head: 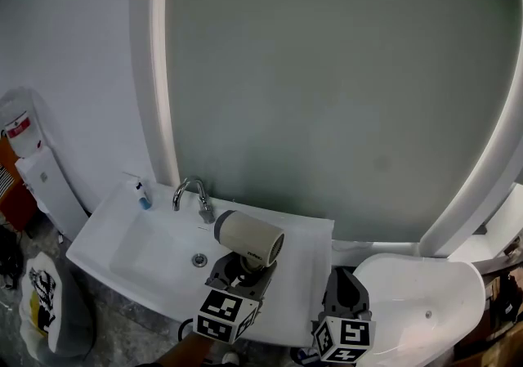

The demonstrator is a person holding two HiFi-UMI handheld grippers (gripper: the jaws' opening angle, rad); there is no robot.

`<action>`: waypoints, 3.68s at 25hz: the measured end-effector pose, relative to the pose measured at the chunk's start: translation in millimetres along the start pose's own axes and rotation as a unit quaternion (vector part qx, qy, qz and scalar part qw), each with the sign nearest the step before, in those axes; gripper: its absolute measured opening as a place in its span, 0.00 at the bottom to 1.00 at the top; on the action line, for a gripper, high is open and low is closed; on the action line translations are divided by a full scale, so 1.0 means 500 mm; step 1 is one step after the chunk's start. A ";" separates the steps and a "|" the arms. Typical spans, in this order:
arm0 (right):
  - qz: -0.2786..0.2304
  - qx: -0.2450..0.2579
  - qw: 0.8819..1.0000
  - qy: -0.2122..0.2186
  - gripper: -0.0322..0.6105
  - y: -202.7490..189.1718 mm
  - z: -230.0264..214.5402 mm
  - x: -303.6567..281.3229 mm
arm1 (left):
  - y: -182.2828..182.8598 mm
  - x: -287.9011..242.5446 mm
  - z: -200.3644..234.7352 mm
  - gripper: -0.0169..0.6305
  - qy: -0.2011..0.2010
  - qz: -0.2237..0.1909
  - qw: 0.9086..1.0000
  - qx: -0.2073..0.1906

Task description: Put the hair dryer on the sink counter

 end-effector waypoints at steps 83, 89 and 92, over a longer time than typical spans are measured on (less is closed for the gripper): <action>0.098 -0.045 0.994 0.014 0.08 -0.098 -0.205 -0.174 | -0.134 -0.256 -0.061 0.33 -0.010 0.138 0.989 0.054; 0.119 -0.053 0.991 0.011 0.08 -0.132 -0.221 -0.184 | -0.167 -0.273 -0.076 0.33 -0.023 0.159 0.985 0.067; 0.133 -0.059 0.989 0.010 0.08 -0.156 -0.226 -0.192 | -0.192 -0.282 -0.083 0.33 -0.028 0.174 0.982 0.072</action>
Point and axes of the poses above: the fingertips, and each gripper's own axes: x backward along the fingers, z to its left, y out of its top, the point moved 6 cm from there along x, backward along the fingers, and after that the axes turned 15 degrees about -x, right-handed, at the moved point
